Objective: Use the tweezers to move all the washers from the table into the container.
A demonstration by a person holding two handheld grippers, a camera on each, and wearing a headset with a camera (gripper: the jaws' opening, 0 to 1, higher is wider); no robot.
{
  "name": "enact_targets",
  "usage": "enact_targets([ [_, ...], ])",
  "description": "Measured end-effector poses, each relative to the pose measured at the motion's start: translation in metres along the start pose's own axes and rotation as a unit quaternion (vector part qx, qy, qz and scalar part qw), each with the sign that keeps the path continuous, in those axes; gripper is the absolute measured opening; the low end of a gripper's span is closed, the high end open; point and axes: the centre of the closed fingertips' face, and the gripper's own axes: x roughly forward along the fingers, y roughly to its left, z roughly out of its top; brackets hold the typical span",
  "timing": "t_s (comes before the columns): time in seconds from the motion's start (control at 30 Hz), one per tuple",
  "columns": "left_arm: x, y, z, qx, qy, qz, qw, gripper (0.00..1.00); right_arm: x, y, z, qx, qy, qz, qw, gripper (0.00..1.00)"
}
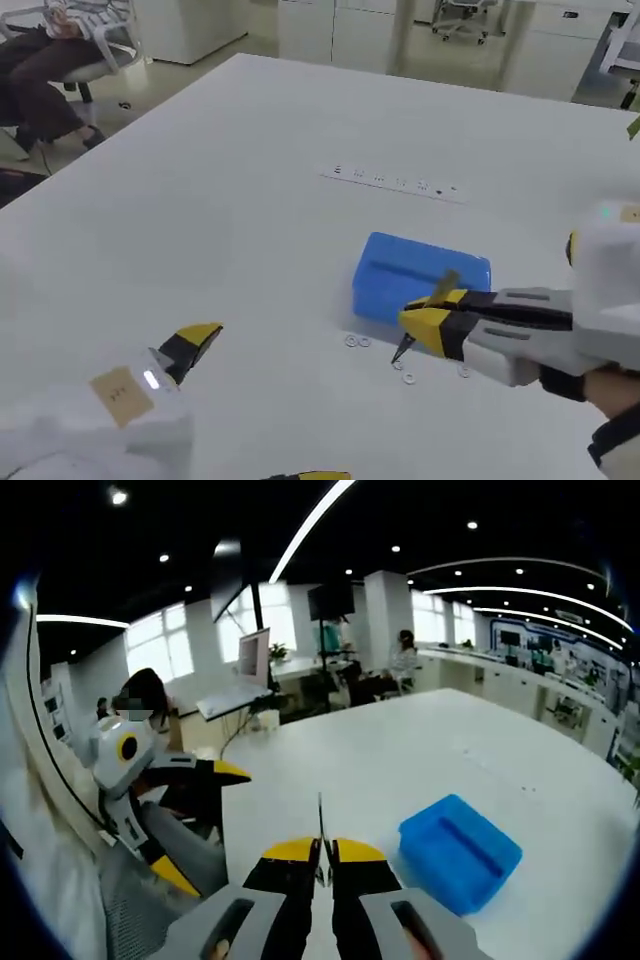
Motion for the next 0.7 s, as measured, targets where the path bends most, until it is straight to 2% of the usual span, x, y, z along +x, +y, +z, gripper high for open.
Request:
enact_targets([
  [0.07,0.003,0.001,-0.004,0.01,-0.001,0.01,0.9999,0.97,0.005,-0.004,0.0,0.001,-0.002,-0.001,1.0,0.02],
  [0.2,0.008,-0.001,-0.014,-0.015,0.004,0.008,0.9998,0.95,0.015,-0.012,-0.001,0.009,-0.002,-0.004,1.0,0.02],
  [0.27,0.01,0.0,-0.018,0.0,0.012,0.014,0.9998,0.95,0.02,-0.017,-0.001,0.013,-0.003,-0.005,0.9999,0.02],
  [0.33,0.013,0.001,-0.026,-0.001,0.028,0.008,0.9996,0.94,0.025,-0.023,-0.003,0.015,-0.002,-0.009,0.9998,0.02],
  [0.37,0.013,0.0,-0.035,-0.012,0.056,0.001,0.9983,0.93,0.027,-0.026,-0.004,0.016,-0.002,-0.011,0.9998,0.02],
  [0.4,0.014,0.0,-0.039,-0.013,0.069,-0.002,0.9975,0.92,0.03,-0.031,-0.006,0.018,-0.003,-0.016,0.9997,0.02],
  [0.47,0.015,-0.001,-0.039,-0.013,0.063,-0.006,0.9979,0.92,0.035,-0.038,-0.009,0.029,-0.005,-0.022,0.9993,0.02],
  [0.7,0.016,0.0,-0.043,-0.015,0.068,-0.007,0.9975,0.88,0.053,-0.054,-0.024,0.04,-0.006,-0.039,0.9984,0.03],
])
